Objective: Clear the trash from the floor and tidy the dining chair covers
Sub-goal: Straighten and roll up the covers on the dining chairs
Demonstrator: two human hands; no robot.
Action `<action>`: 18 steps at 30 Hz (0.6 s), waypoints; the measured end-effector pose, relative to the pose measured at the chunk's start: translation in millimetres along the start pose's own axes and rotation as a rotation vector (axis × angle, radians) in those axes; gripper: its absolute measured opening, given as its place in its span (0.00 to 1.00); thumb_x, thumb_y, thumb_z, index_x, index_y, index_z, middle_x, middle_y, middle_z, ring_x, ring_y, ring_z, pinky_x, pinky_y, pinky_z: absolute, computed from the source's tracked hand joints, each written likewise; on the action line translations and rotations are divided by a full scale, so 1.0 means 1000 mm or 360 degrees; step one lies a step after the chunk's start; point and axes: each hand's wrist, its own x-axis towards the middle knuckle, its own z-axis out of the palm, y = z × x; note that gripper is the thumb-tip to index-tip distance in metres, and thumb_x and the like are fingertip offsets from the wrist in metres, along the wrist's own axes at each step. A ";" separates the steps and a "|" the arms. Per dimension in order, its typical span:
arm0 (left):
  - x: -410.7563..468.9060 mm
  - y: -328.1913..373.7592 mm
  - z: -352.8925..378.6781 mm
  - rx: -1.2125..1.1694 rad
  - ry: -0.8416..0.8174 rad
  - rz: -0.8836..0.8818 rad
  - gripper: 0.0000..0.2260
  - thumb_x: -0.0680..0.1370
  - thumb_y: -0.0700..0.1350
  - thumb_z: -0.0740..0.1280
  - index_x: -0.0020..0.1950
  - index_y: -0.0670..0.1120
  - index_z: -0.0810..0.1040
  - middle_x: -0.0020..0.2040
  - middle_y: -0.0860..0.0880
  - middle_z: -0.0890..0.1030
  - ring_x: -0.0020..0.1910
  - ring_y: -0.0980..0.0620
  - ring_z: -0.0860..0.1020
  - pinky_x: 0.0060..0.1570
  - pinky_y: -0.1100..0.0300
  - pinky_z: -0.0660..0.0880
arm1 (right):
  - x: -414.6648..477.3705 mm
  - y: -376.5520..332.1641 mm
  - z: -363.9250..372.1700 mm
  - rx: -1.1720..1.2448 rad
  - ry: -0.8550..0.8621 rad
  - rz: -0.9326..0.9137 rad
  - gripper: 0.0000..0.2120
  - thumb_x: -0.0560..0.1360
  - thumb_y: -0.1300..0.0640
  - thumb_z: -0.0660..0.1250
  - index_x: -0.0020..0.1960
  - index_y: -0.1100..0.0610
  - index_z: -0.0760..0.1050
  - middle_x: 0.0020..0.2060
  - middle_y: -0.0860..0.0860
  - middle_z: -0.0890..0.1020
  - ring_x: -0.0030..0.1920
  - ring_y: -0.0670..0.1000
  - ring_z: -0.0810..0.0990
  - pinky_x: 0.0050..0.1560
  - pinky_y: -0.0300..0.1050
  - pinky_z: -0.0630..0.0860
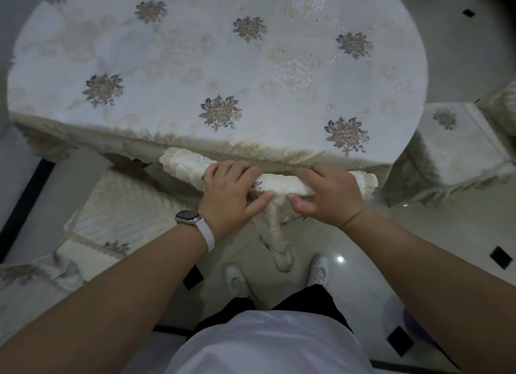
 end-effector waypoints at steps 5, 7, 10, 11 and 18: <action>0.026 -0.008 0.005 0.0012 -0.0096 -0.0027 0.22 0.76 0.63 0.61 0.56 0.47 0.81 0.53 0.49 0.80 0.55 0.46 0.74 0.59 0.46 0.64 | 0.018 0.018 0.008 -0.0001 0.0023 -0.0009 0.21 0.71 0.39 0.65 0.41 0.57 0.80 0.33 0.53 0.77 0.32 0.56 0.76 0.29 0.45 0.69; 0.034 -0.008 0.008 -0.0006 -0.0106 -0.0050 0.22 0.76 0.63 0.61 0.56 0.47 0.81 0.53 0.49 0.80 0.55 0.46 0.74 0.59 0.45 0.65 | 0.023 0.026 0.010 -0.0033 0.0010 -0.0002 0.21 0.71 0.38 0.65 0.42 0.56 0.81 0.33 0.52 0.77 0.33 0.55 0.76 0.29 0.44 0.68; 0.043 -0.007 0.013 -0.0032 -0.0098 -0.0075 0.22 0.75 0.63 0.62 0.56 0.48 0.81 0.53 0.48 0.80 0.55 0.46 0.74 0.59 0.46 0.64 | 0.027 0.035 0.011 -0.0066 0.0001 0.0022 0.23 0.71 0.36 0.63 0.44 0.55 0.82 0.33 0.51 0.77 0.33 0.54 0.76 0.30 0.42 0.65; 0.044 -0.007 0.014 -0.0028 -0.0085 -0.0076 0.22 0.75 0.62 0.62 0.56 0.48 0.81 0.53 0.49 0.80 0.55 0.46 0.74 0.59 0.46 0.64 | 0.028 0.037 0.012 -0.0059 0.0001 0.0019 0.23 0.71 0.36 0.63 0.44 0.55 0.82 0.33 0.52 0.77 0.32 0.54 0.76 0.30 0.42 0.65; 0.044 -0.007 0.011 -0.0026 -0.0082 -0.0056 0.21 0.75 0.62 0.63 0.56 0.48 0.81 0.53 0.49 0.80 0.56 0.47 0.74 0.60 0.47 0.63 | 0.031 0.034 0.009 -0.0010 -0.0056 0.0032 0.24 0.71 0.36 0.62 0.44 0.57 0.82 0.33 0.52 0.77 0.32 0.55 0.75 0.30 0.43 0.66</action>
